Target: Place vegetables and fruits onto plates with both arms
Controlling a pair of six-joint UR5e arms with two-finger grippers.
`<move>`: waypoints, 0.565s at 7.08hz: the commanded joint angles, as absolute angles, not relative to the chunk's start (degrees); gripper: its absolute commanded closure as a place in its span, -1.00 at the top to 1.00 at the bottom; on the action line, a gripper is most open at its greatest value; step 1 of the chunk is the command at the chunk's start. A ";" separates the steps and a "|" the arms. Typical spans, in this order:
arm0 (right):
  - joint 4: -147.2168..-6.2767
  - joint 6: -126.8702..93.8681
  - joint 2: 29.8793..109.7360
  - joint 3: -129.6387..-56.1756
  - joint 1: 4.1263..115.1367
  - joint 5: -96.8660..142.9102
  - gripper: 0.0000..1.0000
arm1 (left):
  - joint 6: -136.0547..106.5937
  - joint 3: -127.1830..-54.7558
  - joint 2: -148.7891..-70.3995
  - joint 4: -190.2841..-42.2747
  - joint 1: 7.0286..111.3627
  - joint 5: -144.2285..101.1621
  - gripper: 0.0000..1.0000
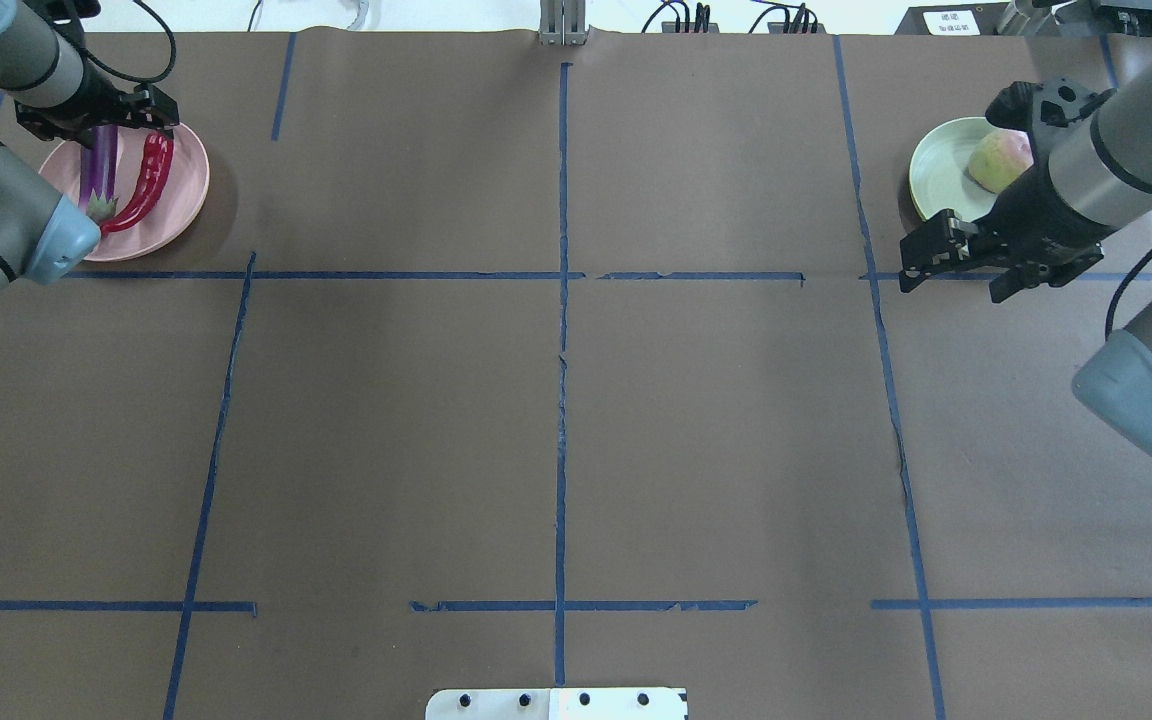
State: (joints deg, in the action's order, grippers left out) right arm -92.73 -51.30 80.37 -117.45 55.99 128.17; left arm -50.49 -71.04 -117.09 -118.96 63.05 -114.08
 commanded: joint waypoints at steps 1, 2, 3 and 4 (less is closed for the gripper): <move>-92.72 -49.58 89.18 -122.25 59.38 126.21 1.00 | -39.08 -85.62 -103.78 -118.48 66.25 -122.81 1.00; -92.72 -43.65 92.52 -122.26 62.72 126.38 1.00 | -33.11 -90.57 -98.75 -118.39 70.27 -127.92 1.00; -93.07 -34.63 95.07 -121.82 66.67 126.56 1.00 | -25.39 -93.05 -94.18 -118.21 75.01 -131.10 1.00; -93.34 -27.06 97.79 -121.38 70.02 126.65 1.00 | -17.83 -93.08 -92.30 -117.34 78.19 -133.66 1.00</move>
State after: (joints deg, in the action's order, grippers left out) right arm -93.02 -36.59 94.29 -121.79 65.64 126.53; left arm -27.07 -91.32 -96.15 -118.09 73.67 -129.83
